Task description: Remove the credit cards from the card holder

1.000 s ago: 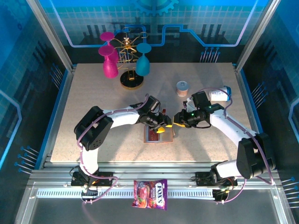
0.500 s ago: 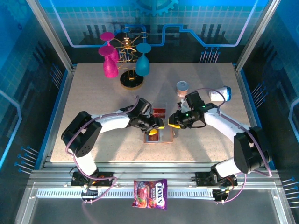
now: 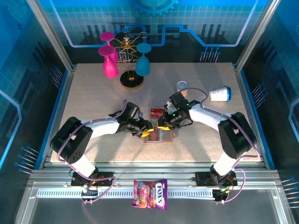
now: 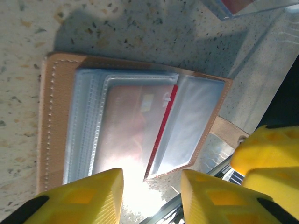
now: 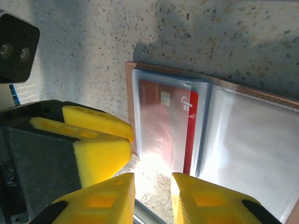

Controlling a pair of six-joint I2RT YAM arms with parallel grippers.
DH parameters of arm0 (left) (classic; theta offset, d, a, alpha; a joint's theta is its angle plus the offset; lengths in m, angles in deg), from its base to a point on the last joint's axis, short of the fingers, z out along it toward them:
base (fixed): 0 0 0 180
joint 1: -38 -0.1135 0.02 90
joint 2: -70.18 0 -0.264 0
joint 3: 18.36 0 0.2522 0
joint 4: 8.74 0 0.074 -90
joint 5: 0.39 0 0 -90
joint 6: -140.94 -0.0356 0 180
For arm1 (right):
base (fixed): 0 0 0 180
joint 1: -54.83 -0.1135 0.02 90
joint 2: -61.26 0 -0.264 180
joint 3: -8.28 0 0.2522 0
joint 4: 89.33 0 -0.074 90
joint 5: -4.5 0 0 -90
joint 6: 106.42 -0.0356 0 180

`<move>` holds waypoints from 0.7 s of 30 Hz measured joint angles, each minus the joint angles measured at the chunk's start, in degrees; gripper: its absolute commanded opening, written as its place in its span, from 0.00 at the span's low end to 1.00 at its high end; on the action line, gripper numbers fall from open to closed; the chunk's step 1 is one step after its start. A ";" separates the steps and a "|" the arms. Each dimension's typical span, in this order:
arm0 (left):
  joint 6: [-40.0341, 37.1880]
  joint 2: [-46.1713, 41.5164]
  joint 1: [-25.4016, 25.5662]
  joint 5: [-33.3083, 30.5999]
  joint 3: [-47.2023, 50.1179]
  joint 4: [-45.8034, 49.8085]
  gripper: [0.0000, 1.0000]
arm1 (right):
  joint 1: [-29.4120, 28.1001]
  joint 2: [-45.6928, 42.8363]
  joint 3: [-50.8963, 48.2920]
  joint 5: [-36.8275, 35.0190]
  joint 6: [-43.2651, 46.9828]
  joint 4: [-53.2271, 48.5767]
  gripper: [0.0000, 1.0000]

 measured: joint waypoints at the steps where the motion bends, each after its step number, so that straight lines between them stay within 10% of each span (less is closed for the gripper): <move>1: 0.39 0.00 0.02 0.02 0.15 -0.39 0.30 | -0.22 0.63 0.04 -0.02 -0.17 0.17 0.26; 21: 0.92 2.91 -0.04 0.22 1.20 -4.63 0.18 | -2.19 6.38 0.07 0.04 -1.07 2.05 0.22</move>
